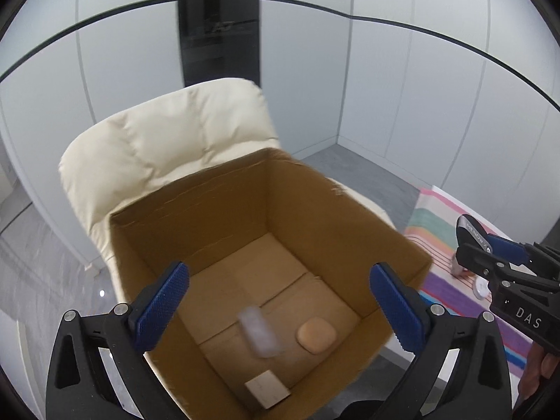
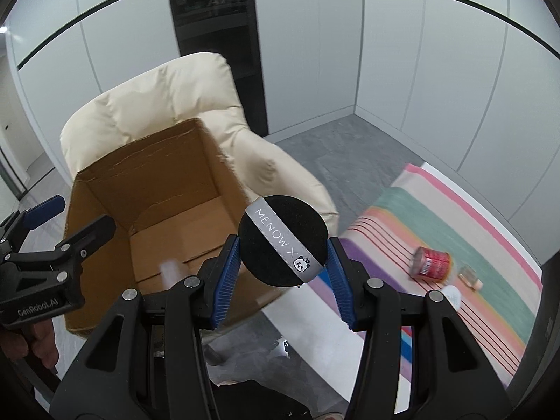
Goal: Organize objects
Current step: 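Open the left gripper over the box while the right gripper drops the black puff in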
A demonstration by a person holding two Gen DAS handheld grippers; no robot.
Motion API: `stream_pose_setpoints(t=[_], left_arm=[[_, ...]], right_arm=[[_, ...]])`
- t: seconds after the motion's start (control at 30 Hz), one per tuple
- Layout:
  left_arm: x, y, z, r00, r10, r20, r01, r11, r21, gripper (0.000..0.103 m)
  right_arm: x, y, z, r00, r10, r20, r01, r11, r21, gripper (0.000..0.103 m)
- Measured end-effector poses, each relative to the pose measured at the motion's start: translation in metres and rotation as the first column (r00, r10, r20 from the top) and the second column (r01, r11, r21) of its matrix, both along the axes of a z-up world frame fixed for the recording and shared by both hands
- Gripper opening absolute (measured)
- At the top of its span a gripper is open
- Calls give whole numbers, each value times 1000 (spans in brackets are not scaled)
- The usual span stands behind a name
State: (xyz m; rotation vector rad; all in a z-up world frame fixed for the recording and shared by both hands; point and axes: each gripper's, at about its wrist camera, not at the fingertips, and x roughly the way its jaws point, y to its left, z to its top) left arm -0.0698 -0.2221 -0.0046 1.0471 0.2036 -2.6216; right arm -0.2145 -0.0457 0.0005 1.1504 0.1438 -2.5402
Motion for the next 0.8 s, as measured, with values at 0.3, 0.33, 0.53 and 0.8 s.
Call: stream_pose_setpoints(t=[0.3,0.33,0.53,0.8], left_arm=[[19,-42,0,997,72,9,-73,997,8,103],[22,-46,0,997,80,10,-80,997,8,103],[34,-66,-2,993,112,21,-112,994,3,103],[41,-80,-4,989,146,31,-146,989,3,103]], right_arm=[[3,-49,-2,997,77,7,-77,997,3,52],[3,-54,-3,996,86,8,-86,996,5,52],[7,-84,-5,991,135,13,-135,991,6,52],[13,-103,-5,986,165,-1,-165,986,6,77]])
